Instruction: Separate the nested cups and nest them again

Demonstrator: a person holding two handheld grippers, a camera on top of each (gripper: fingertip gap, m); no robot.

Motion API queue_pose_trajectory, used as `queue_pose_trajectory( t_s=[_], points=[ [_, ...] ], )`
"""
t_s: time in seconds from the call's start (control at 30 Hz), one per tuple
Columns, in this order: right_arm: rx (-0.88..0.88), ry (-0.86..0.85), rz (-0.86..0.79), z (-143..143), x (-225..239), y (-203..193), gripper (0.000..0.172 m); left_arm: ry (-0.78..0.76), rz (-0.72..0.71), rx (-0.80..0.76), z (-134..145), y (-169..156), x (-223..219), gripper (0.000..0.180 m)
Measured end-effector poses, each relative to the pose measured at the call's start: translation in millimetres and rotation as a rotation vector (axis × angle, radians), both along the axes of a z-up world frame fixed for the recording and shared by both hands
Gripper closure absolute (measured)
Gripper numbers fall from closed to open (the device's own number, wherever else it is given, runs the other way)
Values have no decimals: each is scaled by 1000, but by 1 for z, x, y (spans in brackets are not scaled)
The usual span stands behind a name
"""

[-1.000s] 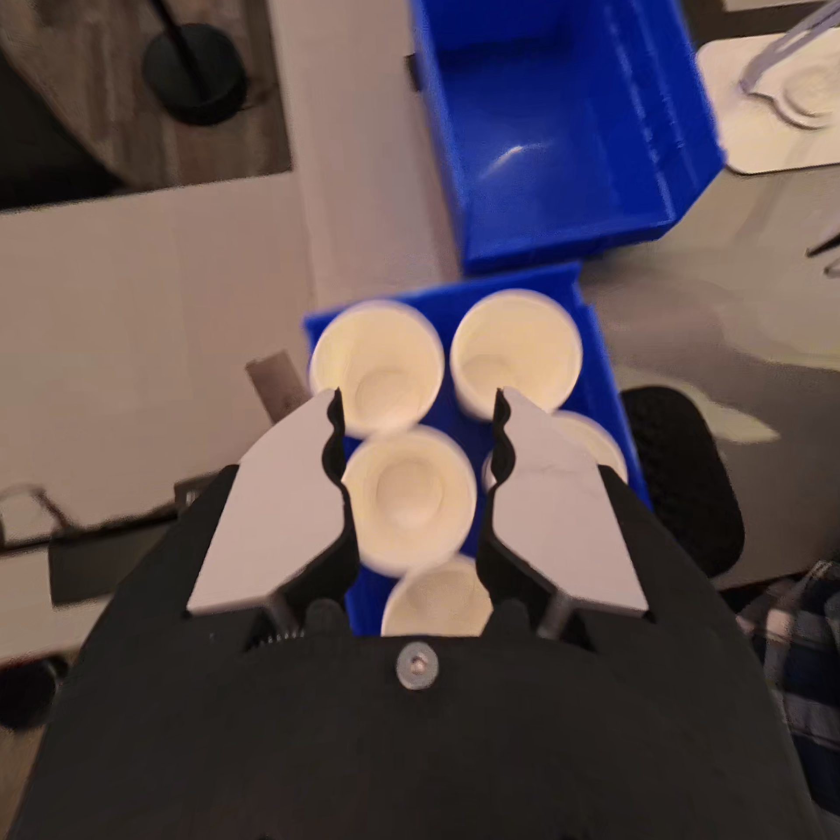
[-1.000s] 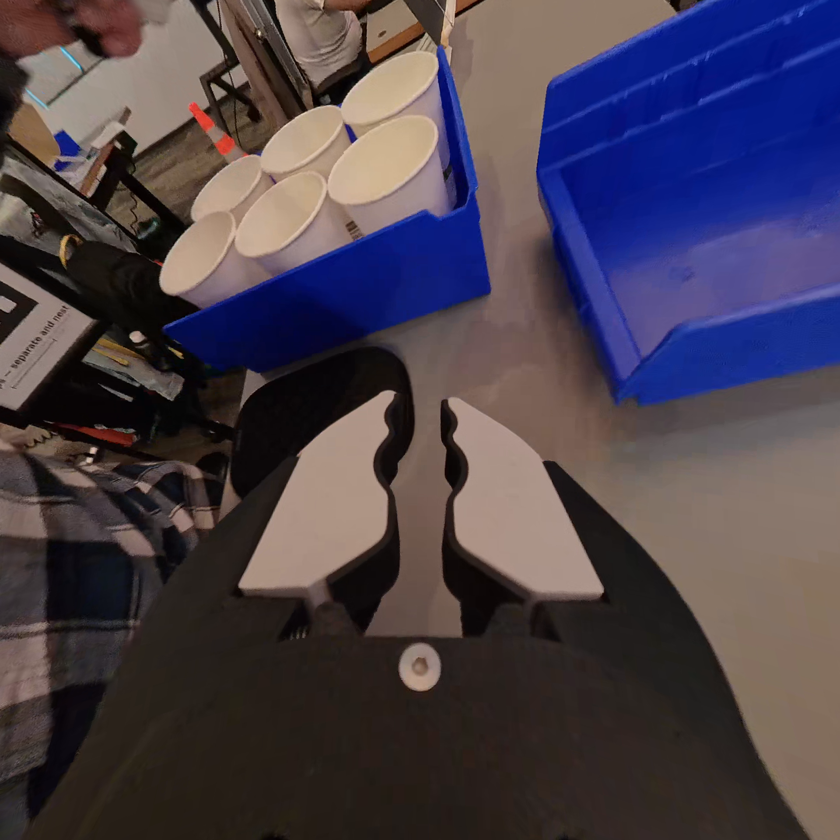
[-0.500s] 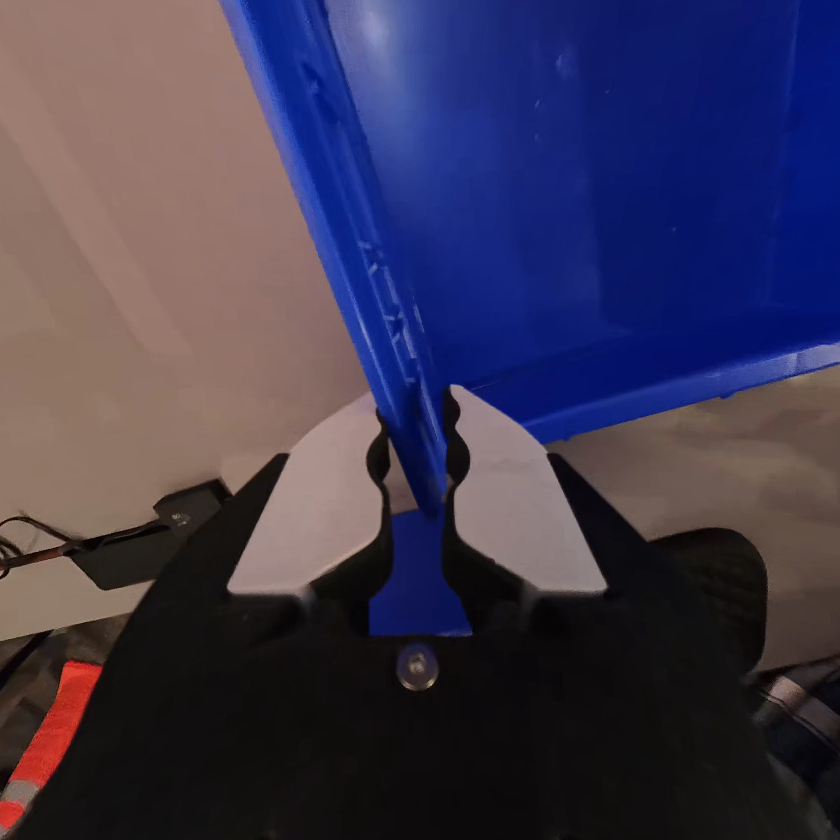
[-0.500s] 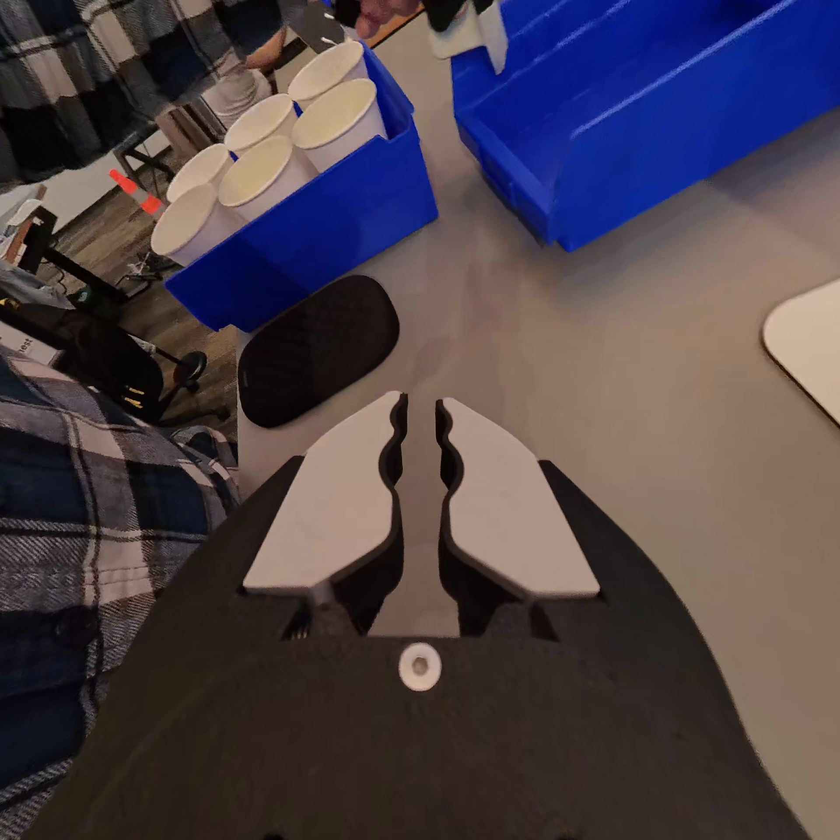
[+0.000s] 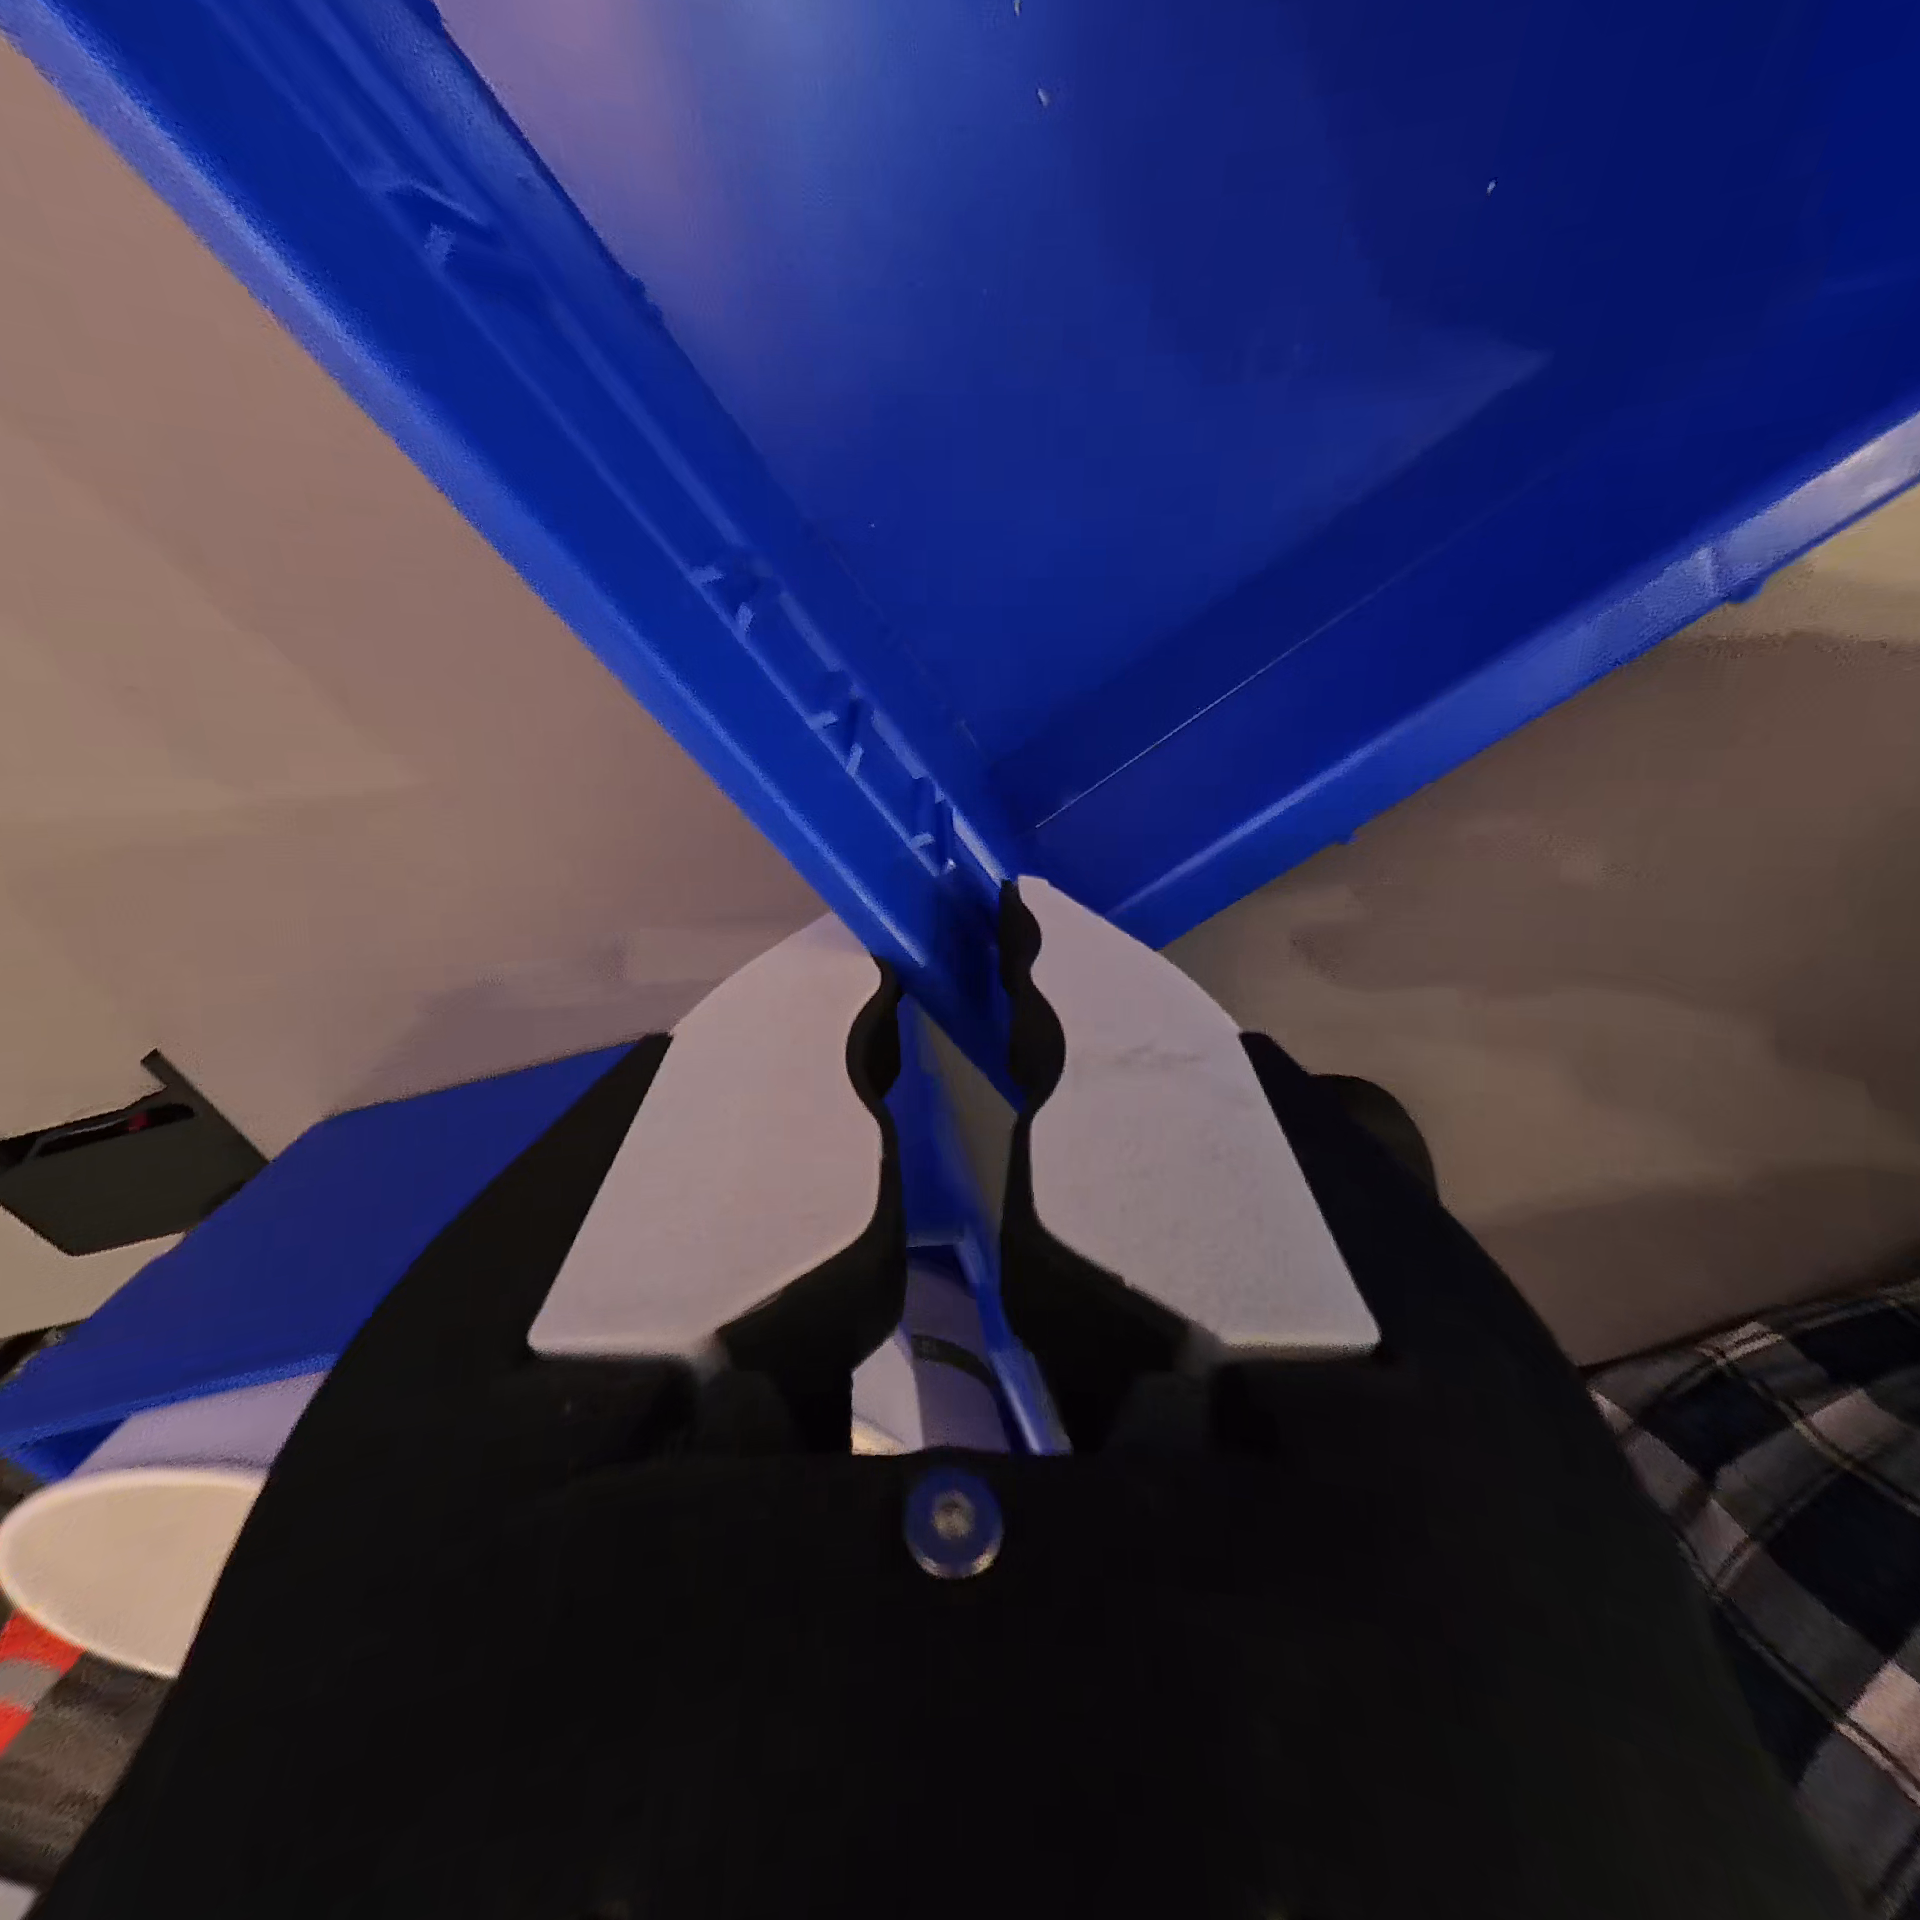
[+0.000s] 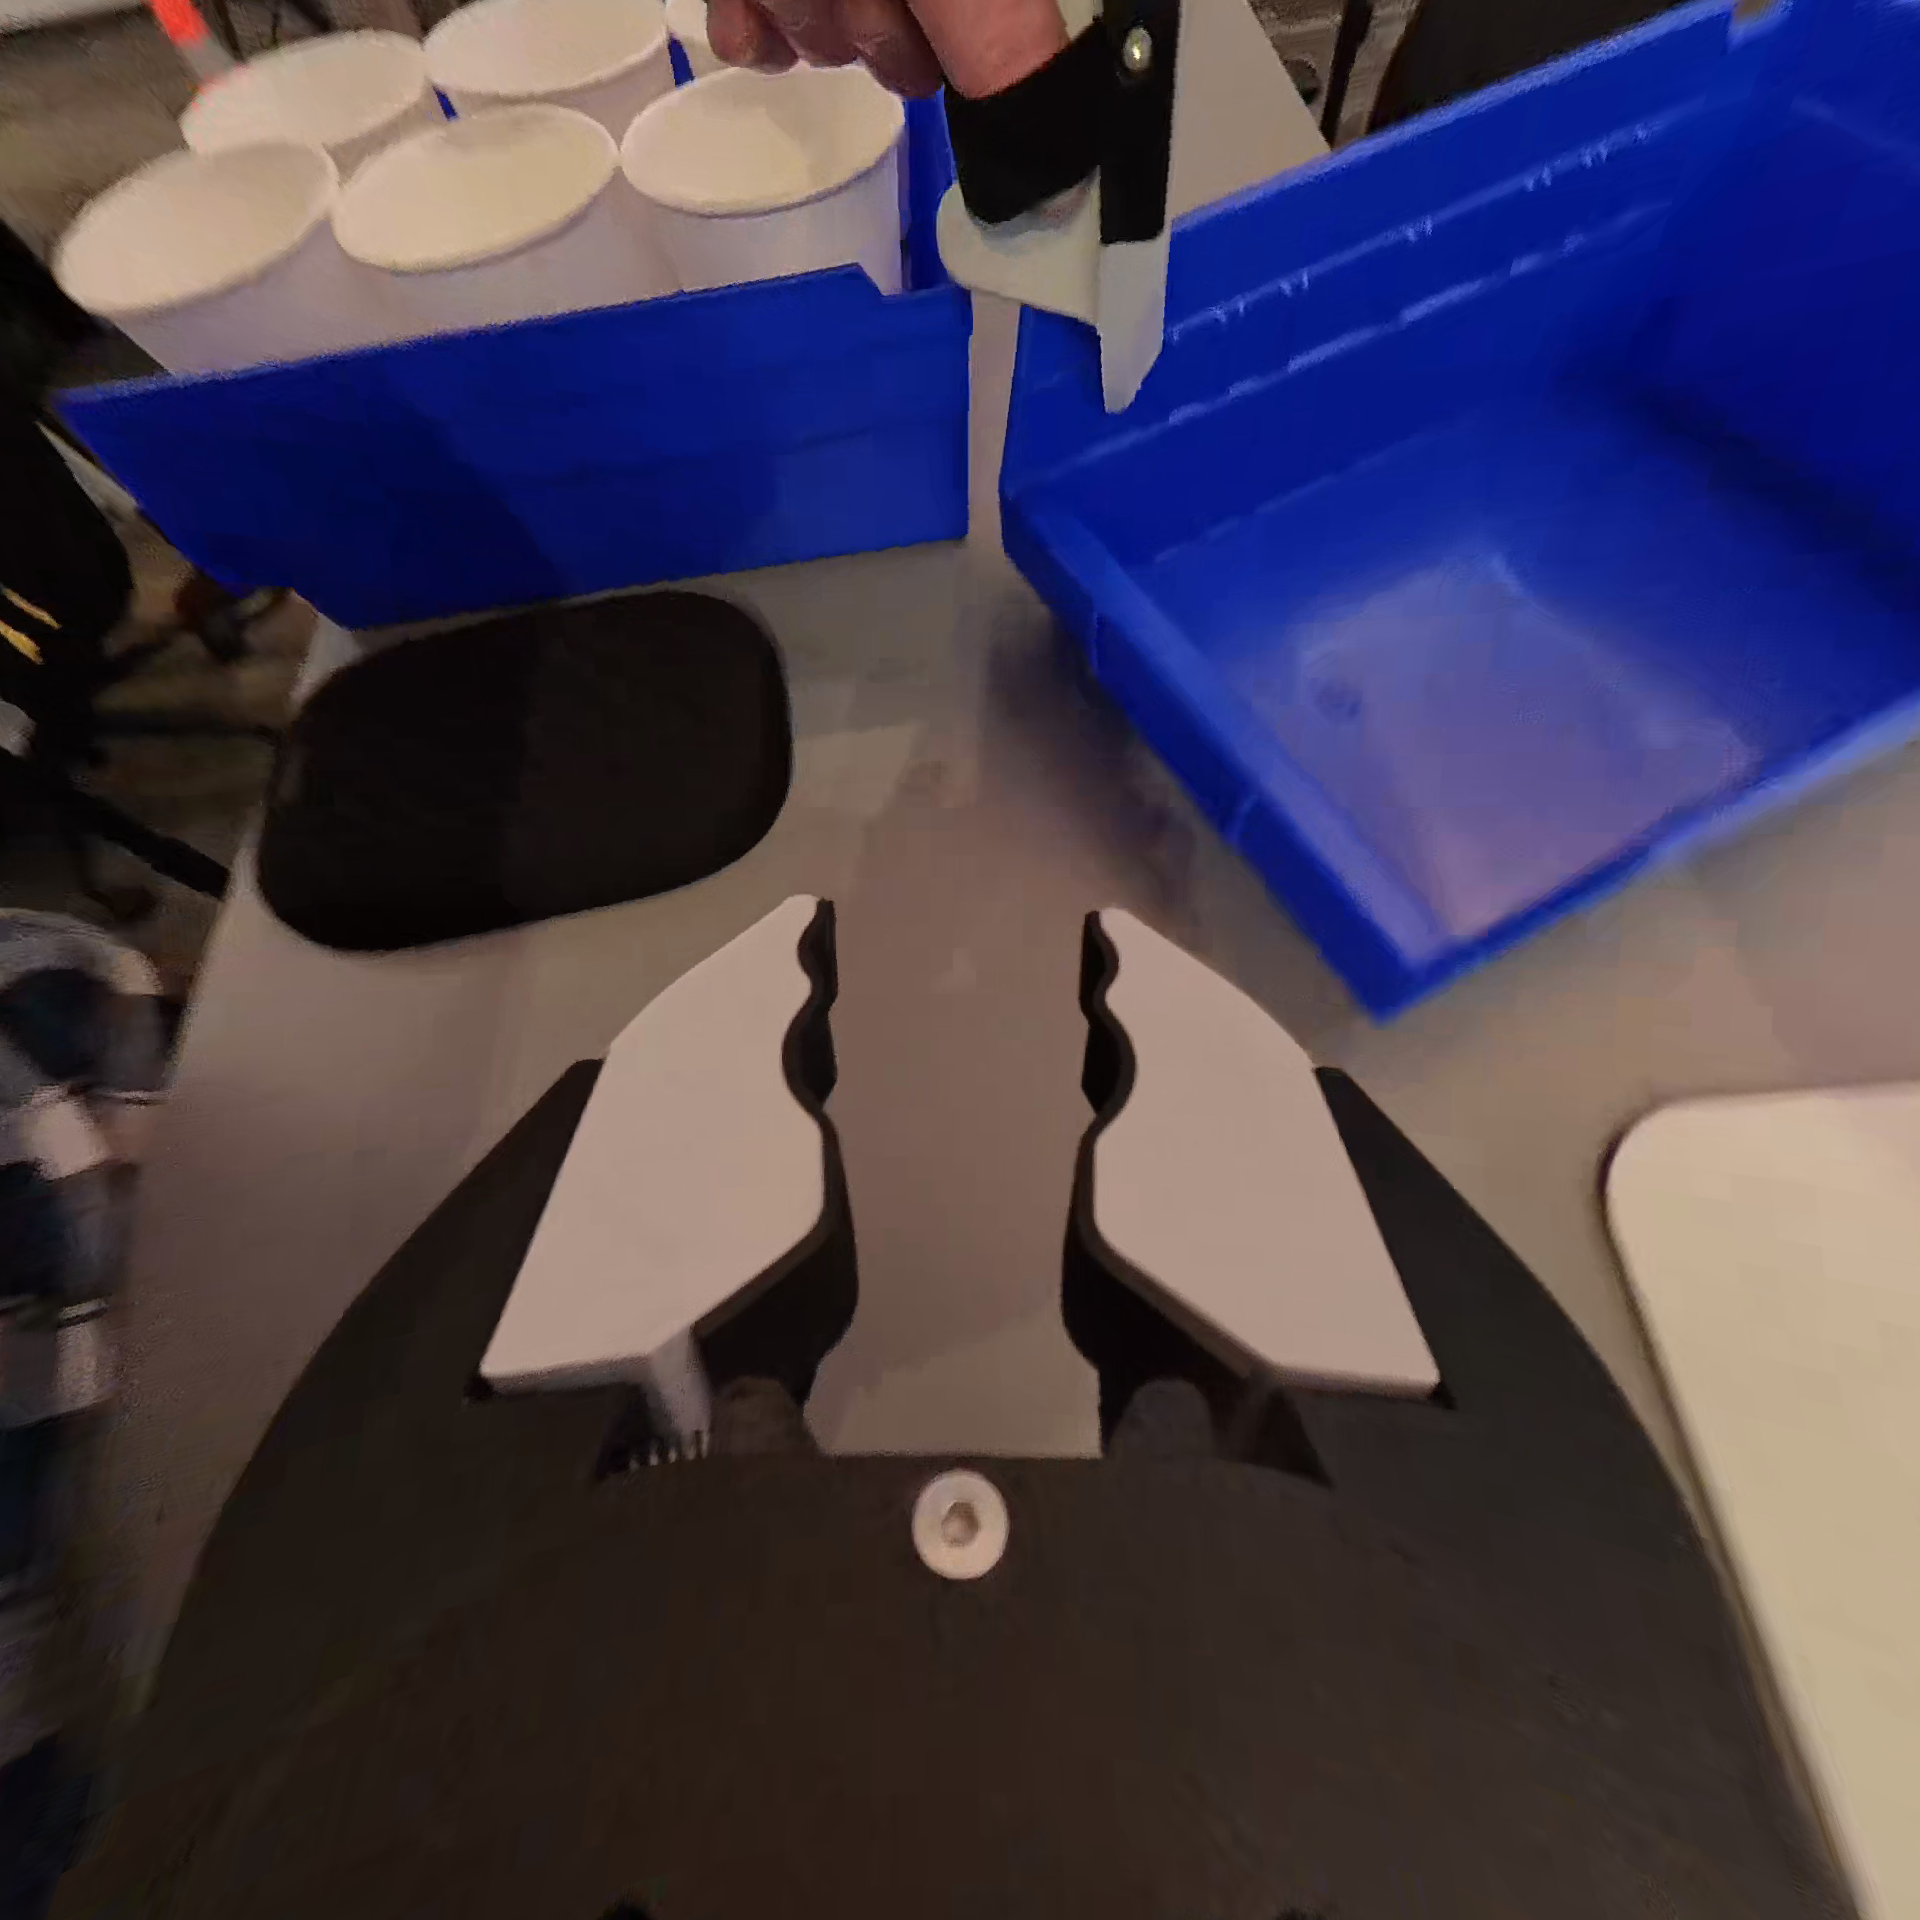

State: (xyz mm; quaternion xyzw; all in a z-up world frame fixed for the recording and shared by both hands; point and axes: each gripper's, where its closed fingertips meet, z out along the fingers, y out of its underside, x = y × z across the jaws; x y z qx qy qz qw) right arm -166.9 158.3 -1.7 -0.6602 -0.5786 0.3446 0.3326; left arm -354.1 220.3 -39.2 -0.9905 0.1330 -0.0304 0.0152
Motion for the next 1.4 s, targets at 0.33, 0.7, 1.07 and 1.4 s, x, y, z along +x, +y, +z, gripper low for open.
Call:
queue_pose_trajectory(
  t_s=[0.33,0.7,1.07,1.4],
  points=[
    [300,-280,116,-63,-51,45,88,-8,-46,-51,1,-21,40,161],
    [330,-414,248,-89,-24,47,133,-197,-140,-133,9,-41,87,158],
    [312,-462,343,-90,14,6,139,-325,-216,-218,22,-90,128,134],
    [315,-502,464,-93,64,-30,138,-402,-128,-185,45,-116,139,106]
  ],
)
